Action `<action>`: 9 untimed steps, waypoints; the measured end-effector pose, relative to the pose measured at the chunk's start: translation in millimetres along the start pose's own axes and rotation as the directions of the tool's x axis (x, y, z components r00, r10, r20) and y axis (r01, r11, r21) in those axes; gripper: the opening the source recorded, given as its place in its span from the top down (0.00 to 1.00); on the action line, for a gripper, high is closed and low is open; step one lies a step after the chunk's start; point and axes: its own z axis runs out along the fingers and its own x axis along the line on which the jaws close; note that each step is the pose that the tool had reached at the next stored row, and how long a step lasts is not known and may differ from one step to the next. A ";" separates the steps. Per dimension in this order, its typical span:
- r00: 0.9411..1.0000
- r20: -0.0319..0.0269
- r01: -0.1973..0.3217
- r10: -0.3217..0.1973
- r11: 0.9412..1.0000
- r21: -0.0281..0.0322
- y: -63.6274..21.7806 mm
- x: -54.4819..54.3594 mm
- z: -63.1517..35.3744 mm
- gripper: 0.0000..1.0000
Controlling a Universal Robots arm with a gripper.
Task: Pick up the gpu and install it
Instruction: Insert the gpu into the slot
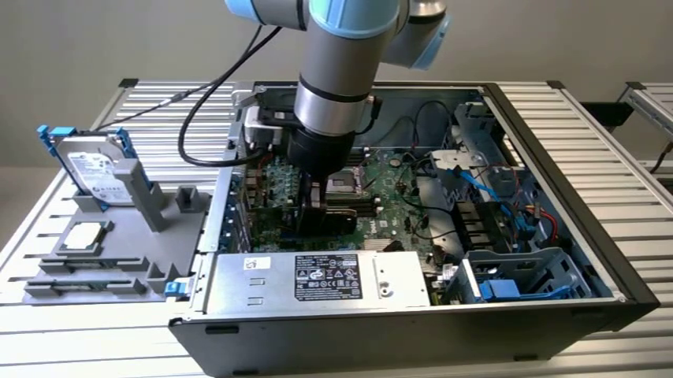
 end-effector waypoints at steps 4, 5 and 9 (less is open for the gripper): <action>1.000 0.000 0.000 0.000 1.000 0.000 1.3 0.1 -2.9 0.19; 1.000 0.000 0.000 0.000 1.000 0.000 1.8 0.2 -4.3 0.13; 1.000 0.000 0.000 0.000 1.000 0.000 3.8 0.6 -12.7 0.13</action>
